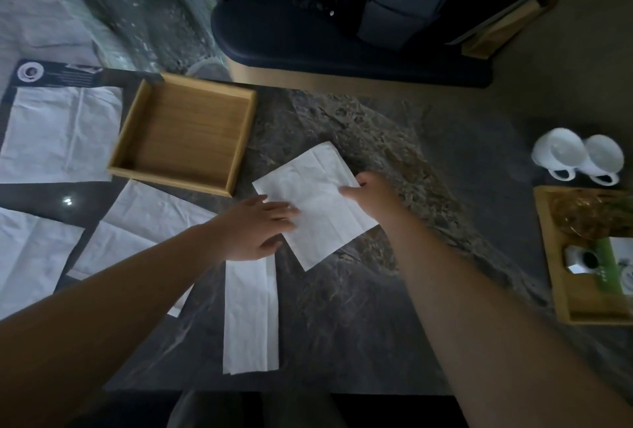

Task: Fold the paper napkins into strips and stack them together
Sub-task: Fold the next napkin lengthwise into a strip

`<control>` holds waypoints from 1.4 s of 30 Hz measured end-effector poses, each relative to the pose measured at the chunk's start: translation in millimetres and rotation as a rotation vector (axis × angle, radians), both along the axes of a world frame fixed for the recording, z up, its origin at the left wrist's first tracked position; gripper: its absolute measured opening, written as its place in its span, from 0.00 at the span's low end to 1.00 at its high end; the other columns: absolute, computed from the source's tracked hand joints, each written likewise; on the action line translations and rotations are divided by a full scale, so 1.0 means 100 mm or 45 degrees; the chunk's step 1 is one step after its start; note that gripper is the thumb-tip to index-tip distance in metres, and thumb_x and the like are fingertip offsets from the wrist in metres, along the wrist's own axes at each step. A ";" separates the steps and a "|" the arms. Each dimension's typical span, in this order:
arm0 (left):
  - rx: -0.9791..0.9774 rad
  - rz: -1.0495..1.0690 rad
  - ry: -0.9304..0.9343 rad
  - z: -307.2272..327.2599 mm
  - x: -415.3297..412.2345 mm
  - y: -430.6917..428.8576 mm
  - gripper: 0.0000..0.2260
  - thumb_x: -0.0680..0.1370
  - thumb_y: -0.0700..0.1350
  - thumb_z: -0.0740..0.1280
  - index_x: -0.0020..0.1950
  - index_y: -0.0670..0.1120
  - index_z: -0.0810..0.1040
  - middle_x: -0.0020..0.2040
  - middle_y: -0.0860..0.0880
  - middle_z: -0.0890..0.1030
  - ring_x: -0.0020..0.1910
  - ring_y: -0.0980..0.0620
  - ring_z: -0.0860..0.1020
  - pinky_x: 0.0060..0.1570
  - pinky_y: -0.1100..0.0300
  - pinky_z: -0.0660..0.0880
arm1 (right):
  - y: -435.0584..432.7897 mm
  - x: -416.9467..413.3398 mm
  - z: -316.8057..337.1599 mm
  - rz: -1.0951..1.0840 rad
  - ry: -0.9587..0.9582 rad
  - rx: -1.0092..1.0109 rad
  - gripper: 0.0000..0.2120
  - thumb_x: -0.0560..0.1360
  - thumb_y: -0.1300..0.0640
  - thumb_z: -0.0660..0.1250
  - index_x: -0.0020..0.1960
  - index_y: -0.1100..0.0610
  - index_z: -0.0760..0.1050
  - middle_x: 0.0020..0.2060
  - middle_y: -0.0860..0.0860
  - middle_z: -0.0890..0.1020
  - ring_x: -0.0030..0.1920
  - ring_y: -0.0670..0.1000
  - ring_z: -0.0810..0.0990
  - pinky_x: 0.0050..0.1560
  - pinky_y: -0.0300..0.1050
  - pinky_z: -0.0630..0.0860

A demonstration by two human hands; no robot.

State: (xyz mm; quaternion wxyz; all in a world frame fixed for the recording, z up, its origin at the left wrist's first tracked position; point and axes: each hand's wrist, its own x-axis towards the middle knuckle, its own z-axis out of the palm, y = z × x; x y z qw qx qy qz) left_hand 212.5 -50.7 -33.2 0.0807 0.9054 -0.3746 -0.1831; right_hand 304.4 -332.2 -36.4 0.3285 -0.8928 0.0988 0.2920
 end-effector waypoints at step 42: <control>0.121 0.533 -0.030 -0.21 -0.05 -0.38 0.37 0.81 0.66 0.58 0.84 0.50 0.52 0.86 0.46 0.50 0.83 0.42 0.55 0.78 0.41 0.57 | 0.57 -0.48 0.30 0.097 -0.249 0.232 0.16 0.85 0.49 0.66 0.39 0.51 0.71 0.31 0.47 0.74 0.31 0.44 0.71 0.34 0.39 0.65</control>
